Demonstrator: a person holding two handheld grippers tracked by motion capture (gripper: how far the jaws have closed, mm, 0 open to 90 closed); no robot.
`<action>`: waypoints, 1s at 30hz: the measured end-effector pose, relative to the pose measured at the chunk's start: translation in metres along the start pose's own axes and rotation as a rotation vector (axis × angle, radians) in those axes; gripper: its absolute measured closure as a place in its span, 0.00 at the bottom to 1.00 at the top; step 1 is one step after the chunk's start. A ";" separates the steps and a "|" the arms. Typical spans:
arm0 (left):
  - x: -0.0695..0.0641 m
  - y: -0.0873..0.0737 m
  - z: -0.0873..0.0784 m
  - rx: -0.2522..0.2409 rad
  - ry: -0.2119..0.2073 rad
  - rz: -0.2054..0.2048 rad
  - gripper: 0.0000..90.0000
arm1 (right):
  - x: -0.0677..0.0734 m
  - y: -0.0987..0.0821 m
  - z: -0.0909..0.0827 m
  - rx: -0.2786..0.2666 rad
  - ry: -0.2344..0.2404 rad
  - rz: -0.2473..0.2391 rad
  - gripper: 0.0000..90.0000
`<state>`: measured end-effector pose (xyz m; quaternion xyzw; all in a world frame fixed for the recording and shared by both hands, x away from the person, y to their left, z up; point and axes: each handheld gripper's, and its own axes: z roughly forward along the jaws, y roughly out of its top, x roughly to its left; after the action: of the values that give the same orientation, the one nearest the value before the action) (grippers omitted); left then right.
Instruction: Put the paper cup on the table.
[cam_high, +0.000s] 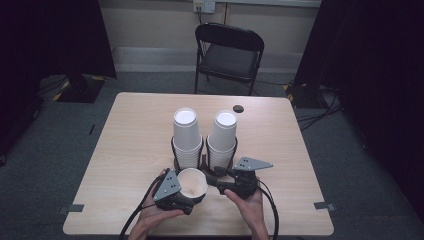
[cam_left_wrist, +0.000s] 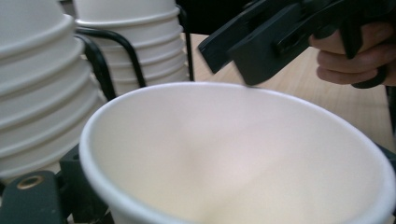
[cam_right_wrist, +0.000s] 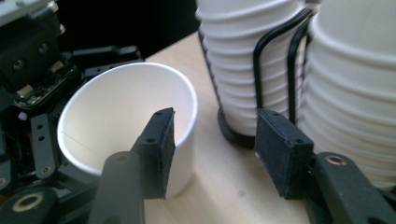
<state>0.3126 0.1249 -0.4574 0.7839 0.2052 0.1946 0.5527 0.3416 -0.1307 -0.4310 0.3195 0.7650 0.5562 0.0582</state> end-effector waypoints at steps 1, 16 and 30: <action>0.001 0.000 -0.002 0.000 0.003 -0.001 0.11 | 0.000 -0.001 -0.002 -0.021 -0.012 -0.001 0.52; 0.022 -0.002 -0.024 -0.060 0.107 -0.100 0.11 | -0.015 -0.028 -0.031 -0.214 -0.159 0.070 0.32; 0.050 -0.006 -0.047 -0.078 0.187 -0.178 0.11 | -0.024 -0.059 -0.041 -0.209 -0.304 0.078 0.17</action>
<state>0.3290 0.1901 -0.4442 0.7190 0.3168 0.2248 0.5763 0.3174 -0.1874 -0.4746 0.4214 0.6725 0.5797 0.1847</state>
